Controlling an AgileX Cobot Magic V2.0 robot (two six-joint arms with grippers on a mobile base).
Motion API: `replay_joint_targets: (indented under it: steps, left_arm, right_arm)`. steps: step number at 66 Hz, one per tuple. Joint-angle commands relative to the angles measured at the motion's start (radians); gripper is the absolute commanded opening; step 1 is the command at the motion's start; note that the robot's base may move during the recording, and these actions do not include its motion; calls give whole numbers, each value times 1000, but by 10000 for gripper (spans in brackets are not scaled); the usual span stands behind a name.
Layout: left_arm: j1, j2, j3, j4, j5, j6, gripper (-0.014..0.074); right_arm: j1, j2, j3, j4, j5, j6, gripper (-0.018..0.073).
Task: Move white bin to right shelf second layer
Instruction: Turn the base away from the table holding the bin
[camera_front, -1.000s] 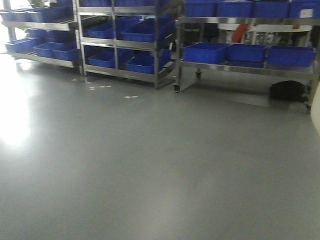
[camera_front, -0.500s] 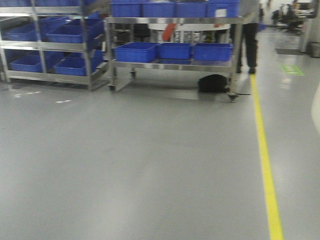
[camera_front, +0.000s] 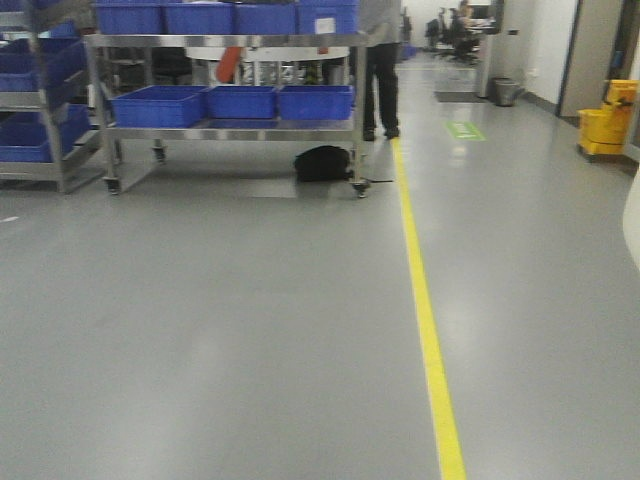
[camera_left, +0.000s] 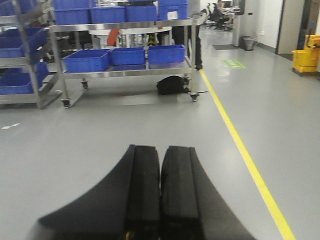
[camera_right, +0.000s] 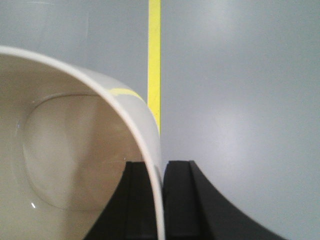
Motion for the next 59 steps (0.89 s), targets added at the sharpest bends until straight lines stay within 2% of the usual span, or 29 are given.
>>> replay_joint_targets:
  steps: [1, 59]
  left_arm:
    - [-4, -14, 37, -6, -84, -3, 85]
    - [-4, -14, 37, -6, -84, -3, 85]
  right_arm:
    - [0, -8, -30, -6, -63, 0, 49]
    - [0, -8, -30, -6, -60, 0, 49]
